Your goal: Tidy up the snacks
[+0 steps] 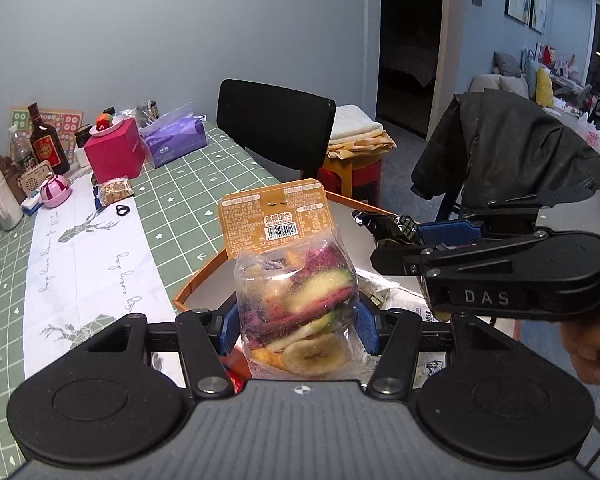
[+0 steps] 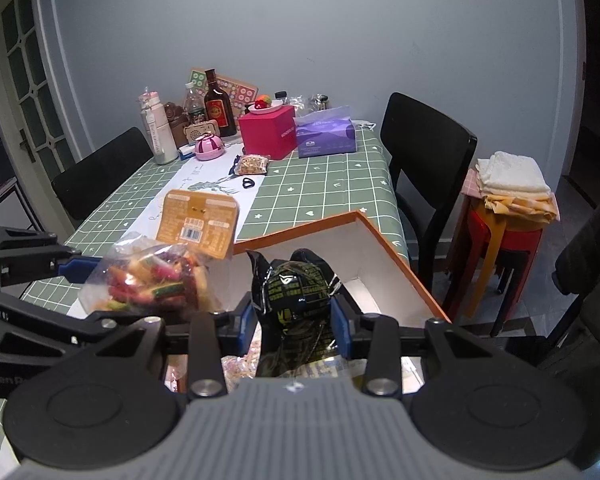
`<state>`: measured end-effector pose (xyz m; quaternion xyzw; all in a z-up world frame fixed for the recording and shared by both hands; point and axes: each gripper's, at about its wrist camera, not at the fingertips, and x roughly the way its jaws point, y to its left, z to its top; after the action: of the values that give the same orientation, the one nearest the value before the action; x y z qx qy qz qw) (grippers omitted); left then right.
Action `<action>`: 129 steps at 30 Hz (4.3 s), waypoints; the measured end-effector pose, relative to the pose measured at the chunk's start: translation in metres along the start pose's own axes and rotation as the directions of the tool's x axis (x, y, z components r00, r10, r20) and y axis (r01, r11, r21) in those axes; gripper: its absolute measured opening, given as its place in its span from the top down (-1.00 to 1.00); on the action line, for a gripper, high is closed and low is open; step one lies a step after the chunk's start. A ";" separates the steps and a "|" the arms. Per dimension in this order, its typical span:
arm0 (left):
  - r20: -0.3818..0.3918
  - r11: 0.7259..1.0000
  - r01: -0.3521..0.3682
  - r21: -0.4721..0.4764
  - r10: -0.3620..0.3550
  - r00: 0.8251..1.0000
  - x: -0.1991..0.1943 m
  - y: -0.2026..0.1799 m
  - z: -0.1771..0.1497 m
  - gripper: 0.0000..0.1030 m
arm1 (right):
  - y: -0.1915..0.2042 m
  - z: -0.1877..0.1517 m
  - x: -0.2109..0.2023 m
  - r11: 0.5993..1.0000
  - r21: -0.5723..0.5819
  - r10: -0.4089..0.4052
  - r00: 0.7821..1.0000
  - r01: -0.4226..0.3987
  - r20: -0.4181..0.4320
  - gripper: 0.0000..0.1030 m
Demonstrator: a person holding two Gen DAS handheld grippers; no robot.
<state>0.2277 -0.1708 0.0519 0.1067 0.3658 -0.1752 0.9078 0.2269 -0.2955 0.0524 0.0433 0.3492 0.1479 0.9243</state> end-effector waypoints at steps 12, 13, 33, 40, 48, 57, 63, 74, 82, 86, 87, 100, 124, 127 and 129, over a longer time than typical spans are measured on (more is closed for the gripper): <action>-0.075 0.982 -0.055 0.180 0.069 0.995 0.049 -0.012 0.004 -0.26 | -0.023 -0.005 0.041 0.991 0.134 -0.018 0.997 0.028 -0.075 0.27; -0.075 0.974 -0.057 0.221 0.075 0.994 0.053 -0.014 0.002 -0.26 | -0.025 -0.006 0.044 0.988 0.150 -0.014 0.997 0.026 -0.080 0.27; -0.217 0.891 -0.045 0.452 0.159 0.963 0.116 -0.019 0.000 -0.26 | -0.050 -0.004 0.099 0.935 0.354 0.004 0.996 0.029 -0.092 0.27; -0.247 0.894 -0.018 0.447 0.143 0.959 0.126 -0.012 0.005 -0.26 | -0.058 -0.009 0.121 0.914 0.405 0.013 0.992 0.038 -0.124 0.26; -0.267 0.873 -0.010 0.487 0.160 0.950 0.136 -0.013 0.004 -0.40 | -0.060 -0.015 0.138 0.890 0.454 0.028 0.990 0.038 -0.138 0.25; -0.273 0.869 -0.014 0.495 0.171 0.947 0.139 -0.010 -0.005 -0.63 | -0.057 -0.014 0.137 0.886 0.463 0.034 0.993 0.022 -0.112 0.22; -0.224 0.910 -0.031 0.413 0.134 0.965 0.125 -0.001 0.008 -0.63 | -0.058 -0.015 0.131 0.882 0.471 0.036 0.995 0.013 -0.095 0.22; -0.159 0.953 -0.010 0.304 0.061 0.985 0.089 0.009 0.024 -0.64 | -0.057 -0.012 0.120 0.891 0.455 0.040 0.997 -0.004 -0.069 0.22; -0.140 0.962 -0.024 0.272 0.064 0.988 0.070 0.023 0.023 -0.65 | -0.049 -0.009 0.107 0.897 0.441 0.048 0.998 -0.023 -0.046 0.22; -0.126 0.969 -0.039 0.244 0.072 0.989 0.059 0.032 0.021 -0.65 | -0.043 -0.007 0.100 0.906 0.422 0.044 0.998 -0.024 -0.037 0.22; -0.120 0.971 -0.043 0.235 0.073 0.990 0.055 0.036 0.019 -0.65 | -0.041 -0.007 0.098 0.911 0.411 0.043 0.998 -0.025 -0.035 0.22; -0.110 0.989 -0.105 0.106 0.117 0.987 0.011 0.103 -0.012 -0.65 | -0.010 0.000 0.079 0.934 0.354 0.050 0.999 -0.045 -0.006 0.22; -0.115 0.983 -0.090 -0.158 0.072 0.991 -0.027 0.165 -0.165 -0.70 | 0.129 -0.025 0.062 0.987 -0.069 0.143 0.987 -0.148 -0.070 0.22; -0.139 0.981 -0.103 -0.163 0.080 0.987 -0.025 0.171 -0.175 -0.71 | 0.157 -0.043 0.071 0.971 -0.216 0.083 0.991 -0.104 -0.102 0.21; -0.153 0.980 -0.113 -0.161 0.088 0.984 -0.025 0.175 -0.181 -0.71 | 0.169 -0.061 0.085 0.952 -0.300 0.022 0.990 -0.062 -0.137 0.21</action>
<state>0.1669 0.0540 -0.0479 0.0601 0.4388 -0.0891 0.8921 0.2065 -0.1099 -0.0161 -0.1018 0.3816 0.2220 0.8915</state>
